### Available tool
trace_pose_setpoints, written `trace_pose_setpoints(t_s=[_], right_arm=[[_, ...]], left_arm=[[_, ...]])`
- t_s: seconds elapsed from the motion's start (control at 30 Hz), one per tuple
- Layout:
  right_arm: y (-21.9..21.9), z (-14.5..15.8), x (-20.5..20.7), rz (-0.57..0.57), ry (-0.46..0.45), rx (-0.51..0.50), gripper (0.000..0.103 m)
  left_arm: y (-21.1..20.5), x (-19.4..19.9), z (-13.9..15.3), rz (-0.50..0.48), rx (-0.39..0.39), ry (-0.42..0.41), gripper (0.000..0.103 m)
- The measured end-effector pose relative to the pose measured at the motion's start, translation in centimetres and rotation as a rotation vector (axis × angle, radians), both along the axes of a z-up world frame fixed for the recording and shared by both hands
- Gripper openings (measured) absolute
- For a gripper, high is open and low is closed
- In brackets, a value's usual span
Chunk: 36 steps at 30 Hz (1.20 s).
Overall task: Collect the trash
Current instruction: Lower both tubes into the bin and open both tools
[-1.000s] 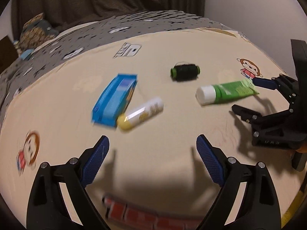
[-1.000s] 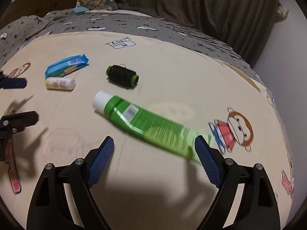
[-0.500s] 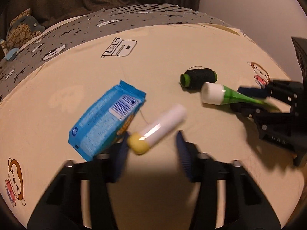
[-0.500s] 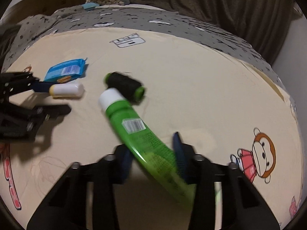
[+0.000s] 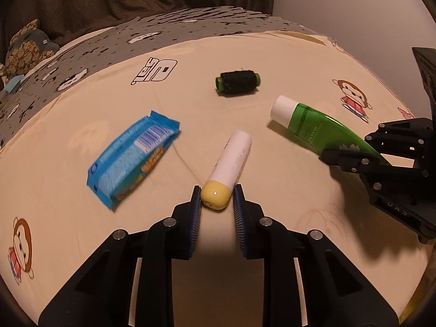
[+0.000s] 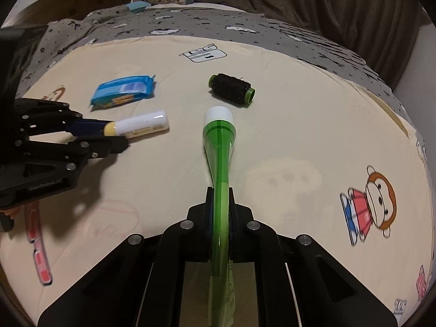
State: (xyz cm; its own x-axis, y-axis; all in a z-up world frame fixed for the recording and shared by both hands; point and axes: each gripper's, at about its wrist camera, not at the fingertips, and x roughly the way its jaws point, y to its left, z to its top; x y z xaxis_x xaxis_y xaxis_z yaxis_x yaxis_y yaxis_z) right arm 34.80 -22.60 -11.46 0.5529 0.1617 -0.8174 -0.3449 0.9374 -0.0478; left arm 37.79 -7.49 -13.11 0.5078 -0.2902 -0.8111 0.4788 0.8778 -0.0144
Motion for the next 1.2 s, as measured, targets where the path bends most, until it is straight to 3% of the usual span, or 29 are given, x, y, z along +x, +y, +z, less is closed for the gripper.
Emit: trace_pose_setpoints(t_s=[0.37, 0.73, 1.0, 1.2], right_arm=[[0.6, 2.0, -7.7, 0.015, -0.006, 0.089, 0.009], [2.0, 3.6, -21.4, 0.036, -0.037, 0.203, 0.009], [2.7, 2.8, -30.0, 0.048, -0.059, 0.228, 0.009], [3.7, 0.5, -34.8, 0.077, 0.007, 0.238, 0.009]], left_arm=[[2.3, -9.1, 2.1, 0.018, -0.057, -0.014, 0.021], [5.3, -23.2, 4.5, 0.051, -0.093, -0.069, 0.021], [6.5, -33.0, 2.9, 0.078, -0.095, -0.072, 0.021], [7.3, -38.4, 0.2, 0.090, -0.087, -0.020, 0.021]])
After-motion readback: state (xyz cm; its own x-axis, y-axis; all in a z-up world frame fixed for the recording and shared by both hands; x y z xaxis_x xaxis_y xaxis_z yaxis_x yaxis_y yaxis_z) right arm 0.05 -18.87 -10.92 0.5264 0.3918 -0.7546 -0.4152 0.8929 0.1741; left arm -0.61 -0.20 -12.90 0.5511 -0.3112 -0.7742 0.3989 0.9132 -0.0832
